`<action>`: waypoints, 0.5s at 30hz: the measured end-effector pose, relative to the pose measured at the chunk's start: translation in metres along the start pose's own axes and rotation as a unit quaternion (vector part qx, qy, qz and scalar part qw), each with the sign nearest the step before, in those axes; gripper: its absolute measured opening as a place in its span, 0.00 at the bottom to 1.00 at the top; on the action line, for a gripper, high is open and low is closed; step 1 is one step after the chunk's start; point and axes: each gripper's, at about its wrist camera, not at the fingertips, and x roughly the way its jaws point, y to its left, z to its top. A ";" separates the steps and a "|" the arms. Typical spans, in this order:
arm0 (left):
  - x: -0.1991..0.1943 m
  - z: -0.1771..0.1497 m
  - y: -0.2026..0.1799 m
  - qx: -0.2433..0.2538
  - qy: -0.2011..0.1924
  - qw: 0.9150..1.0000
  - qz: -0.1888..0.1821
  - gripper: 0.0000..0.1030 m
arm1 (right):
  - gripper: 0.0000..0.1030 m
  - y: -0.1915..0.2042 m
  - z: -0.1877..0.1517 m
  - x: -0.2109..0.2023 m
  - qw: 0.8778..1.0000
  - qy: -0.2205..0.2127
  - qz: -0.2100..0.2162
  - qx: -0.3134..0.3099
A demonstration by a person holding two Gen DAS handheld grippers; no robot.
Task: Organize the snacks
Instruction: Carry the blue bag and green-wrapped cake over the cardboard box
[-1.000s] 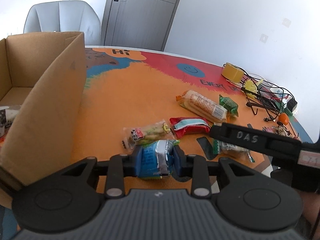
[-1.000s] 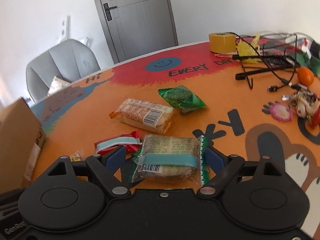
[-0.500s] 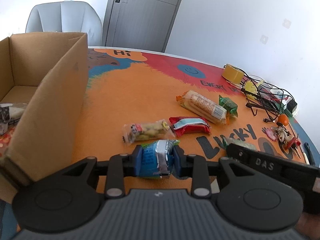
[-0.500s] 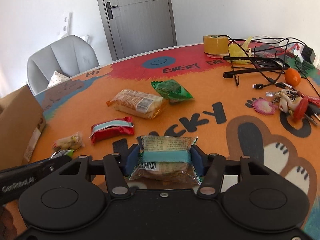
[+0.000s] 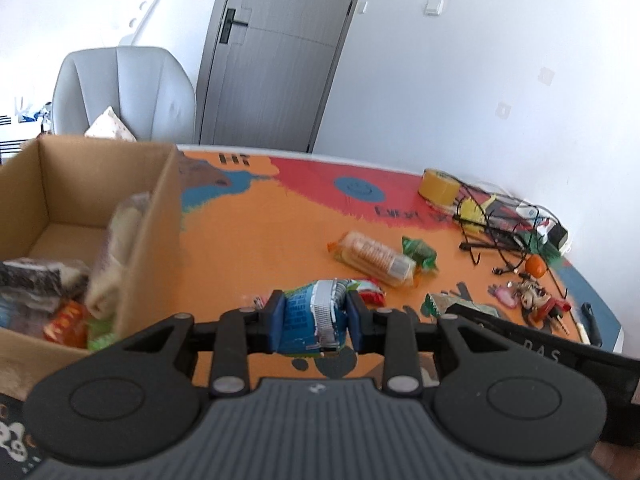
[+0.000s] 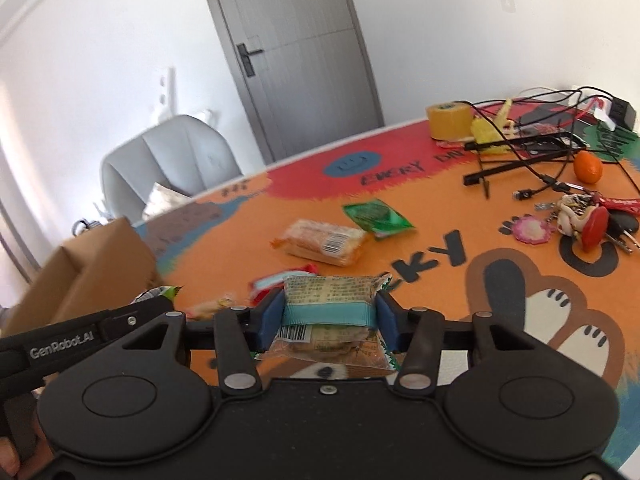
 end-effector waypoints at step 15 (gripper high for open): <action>-0.057 0.034 0.038 -0.005 -0.062 0.998 0.018 0.30 | 0.48 0.059 0.013 -0.019 0.998 -0.032 0.057 -0.026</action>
